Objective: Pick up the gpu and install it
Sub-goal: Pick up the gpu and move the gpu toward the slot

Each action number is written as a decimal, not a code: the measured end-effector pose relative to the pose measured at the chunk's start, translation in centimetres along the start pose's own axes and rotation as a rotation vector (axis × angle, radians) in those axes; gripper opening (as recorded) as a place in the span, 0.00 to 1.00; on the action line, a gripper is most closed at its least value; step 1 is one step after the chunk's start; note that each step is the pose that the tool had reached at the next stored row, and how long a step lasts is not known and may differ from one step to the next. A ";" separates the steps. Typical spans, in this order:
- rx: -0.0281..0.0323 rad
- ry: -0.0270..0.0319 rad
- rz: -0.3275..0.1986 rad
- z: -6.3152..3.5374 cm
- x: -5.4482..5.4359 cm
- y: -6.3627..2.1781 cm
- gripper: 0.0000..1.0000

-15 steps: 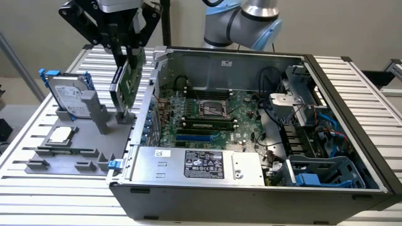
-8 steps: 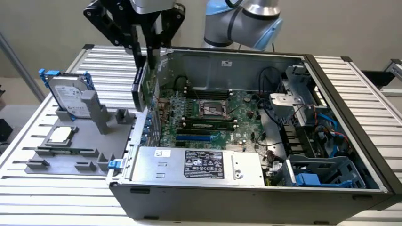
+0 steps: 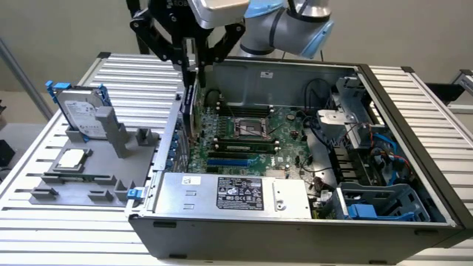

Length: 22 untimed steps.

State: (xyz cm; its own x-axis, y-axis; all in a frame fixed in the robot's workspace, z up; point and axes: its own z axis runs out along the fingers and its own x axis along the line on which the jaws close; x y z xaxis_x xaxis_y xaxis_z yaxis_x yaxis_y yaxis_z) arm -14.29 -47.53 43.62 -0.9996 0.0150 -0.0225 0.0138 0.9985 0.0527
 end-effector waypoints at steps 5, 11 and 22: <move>0.0020 -0.0001 0.000 1.14 -2.7 0.07 0.00; 0.0023 -0.0001 0.000 2.31 -5.4 0.46 0.00; 0.0024 0.0004 0.000 4.48 -9.1 2.24 0.00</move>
State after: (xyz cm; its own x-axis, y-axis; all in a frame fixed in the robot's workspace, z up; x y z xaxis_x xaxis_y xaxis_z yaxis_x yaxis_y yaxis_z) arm -5.11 -45.19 39.46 -0.9996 0.0149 -0.0221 0.0138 0.9986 0.0502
